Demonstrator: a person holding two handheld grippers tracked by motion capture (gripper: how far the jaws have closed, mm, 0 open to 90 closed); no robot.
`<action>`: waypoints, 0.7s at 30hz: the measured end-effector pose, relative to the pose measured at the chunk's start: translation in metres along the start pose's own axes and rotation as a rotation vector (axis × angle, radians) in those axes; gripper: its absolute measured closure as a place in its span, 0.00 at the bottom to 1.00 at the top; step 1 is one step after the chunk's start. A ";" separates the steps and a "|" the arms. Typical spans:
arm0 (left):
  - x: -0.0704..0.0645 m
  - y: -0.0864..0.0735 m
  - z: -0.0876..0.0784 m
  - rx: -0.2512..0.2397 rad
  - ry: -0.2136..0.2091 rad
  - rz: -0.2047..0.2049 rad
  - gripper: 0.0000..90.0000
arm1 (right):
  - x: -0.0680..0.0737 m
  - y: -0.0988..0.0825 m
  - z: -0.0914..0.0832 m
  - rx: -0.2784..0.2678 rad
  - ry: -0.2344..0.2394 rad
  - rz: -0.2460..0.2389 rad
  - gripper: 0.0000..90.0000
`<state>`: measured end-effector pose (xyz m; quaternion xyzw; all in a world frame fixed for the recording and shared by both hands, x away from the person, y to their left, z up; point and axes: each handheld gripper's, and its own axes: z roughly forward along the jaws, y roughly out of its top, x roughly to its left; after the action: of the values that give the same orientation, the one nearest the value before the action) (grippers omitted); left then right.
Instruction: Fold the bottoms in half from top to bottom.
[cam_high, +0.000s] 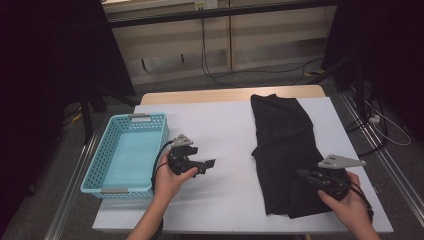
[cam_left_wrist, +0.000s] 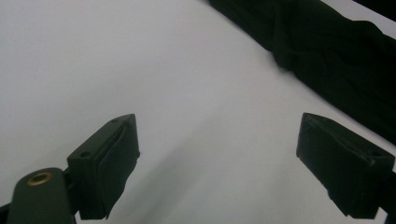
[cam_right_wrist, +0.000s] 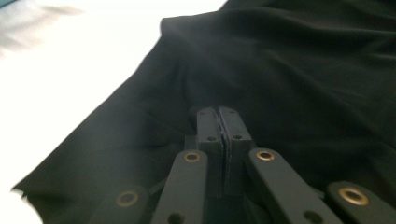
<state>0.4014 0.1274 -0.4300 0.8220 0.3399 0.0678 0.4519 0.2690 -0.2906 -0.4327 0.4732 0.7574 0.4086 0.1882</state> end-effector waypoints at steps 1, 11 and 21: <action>0.000 0.001 0.000 0.001 -0.001 0.004 0.14 | -0.002 -0.002 -0.006 -0.011 -0.008 0.011 0.98; -0.001 0.003 0.000 -0.002 -0.008 0.001 0.14 | -0.011 -0.024 -0.050 0.018 -0.111 0.031 0.73; 0.001 0.003 0.001 -0.001 -0.002 0.001 0.14 | -0.044 -0.007 -0.001 0.078 -0.173 0.101 0.68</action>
<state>0.4040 0.1266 -0.4280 0.8219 0.3391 0.0675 0.4527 0.2857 -0.3309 -0.4419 0.5512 0.7289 0.3455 0.2135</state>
